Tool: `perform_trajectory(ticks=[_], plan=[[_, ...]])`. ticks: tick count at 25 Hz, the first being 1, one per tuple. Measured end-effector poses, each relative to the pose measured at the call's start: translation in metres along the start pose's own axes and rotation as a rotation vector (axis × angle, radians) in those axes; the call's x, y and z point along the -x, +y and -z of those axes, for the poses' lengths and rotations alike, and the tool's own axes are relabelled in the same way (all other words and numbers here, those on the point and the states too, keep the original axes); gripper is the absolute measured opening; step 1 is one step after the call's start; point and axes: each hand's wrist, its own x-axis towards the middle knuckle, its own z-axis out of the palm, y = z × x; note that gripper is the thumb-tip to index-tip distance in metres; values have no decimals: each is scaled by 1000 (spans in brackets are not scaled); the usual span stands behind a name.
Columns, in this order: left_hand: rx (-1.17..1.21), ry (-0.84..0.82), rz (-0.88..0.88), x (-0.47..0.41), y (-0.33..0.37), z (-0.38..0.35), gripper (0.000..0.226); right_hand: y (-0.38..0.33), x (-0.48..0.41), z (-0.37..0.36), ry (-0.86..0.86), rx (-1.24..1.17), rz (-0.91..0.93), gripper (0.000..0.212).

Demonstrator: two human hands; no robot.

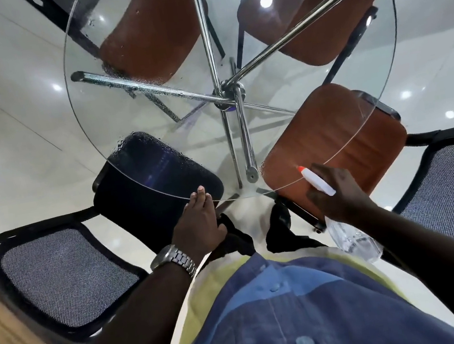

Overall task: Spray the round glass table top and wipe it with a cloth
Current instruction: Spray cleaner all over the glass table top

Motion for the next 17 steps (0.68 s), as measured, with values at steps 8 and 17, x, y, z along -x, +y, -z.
perform_trajectory(ticks=[8,17], plan=[[58,-13,33,-1,1,6,86,-2,-19,0,34,-6,-100,15],[-21,-55,10,-9,-6,11,82,-51,-61,-9,54,-159,-100,7]])
